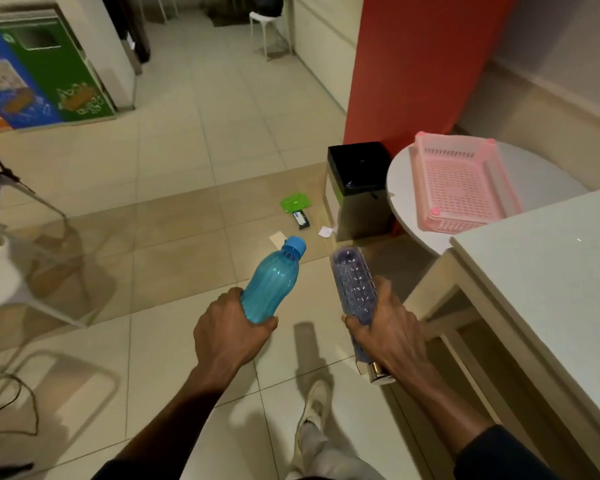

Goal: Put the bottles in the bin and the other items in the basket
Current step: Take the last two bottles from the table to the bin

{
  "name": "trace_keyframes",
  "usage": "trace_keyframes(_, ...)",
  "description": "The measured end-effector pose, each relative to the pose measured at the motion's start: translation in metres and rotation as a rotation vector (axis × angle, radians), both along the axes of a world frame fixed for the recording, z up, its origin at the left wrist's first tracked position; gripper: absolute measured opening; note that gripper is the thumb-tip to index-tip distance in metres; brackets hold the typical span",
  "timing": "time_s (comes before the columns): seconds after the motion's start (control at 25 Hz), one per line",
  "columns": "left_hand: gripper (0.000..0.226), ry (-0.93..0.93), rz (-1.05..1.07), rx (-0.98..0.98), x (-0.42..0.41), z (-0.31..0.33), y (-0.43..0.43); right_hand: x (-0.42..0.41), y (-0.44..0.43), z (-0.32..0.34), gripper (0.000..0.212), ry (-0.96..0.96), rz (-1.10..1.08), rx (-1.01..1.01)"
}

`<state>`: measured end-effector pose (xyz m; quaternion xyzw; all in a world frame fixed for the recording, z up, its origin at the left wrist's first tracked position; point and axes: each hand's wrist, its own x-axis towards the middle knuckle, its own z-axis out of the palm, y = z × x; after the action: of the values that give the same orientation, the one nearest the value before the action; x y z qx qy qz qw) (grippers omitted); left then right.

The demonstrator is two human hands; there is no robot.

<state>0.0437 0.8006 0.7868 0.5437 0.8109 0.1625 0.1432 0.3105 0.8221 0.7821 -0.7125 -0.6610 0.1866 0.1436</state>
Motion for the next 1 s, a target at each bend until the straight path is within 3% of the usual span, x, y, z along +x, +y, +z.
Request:
trace_keyframes(0.24, 0.059, 0.069, 0.082, -0.164, -0.028, -0.033, 0.059, -0.026, 0.087, -0.045, 0.086, 0.042, 0.07, -0.101)
trace_keyframes(0.44, 0.067, 0.153, 0.065, -0.129, -0.037, -0.054, 0.128, -0.037, 0.148, -0.07, 0.078, 0.072, 0.187, -0.088)
trace_keyframes(0.72, 0.073, 0.089, 0.076, -0.229, -0.044, -0.076, 0.203, -0.052, 0.213, -0.085, 0.089, 0.029, 0.149, -0.202)
trace_keyframes(1.0, 0.075, 0.018, 0.034, -0.274, -0.087, -0.112, 0.301, -0.092, 0.299, -0.1, 0.081, -0.1, 0.121, -0.251)
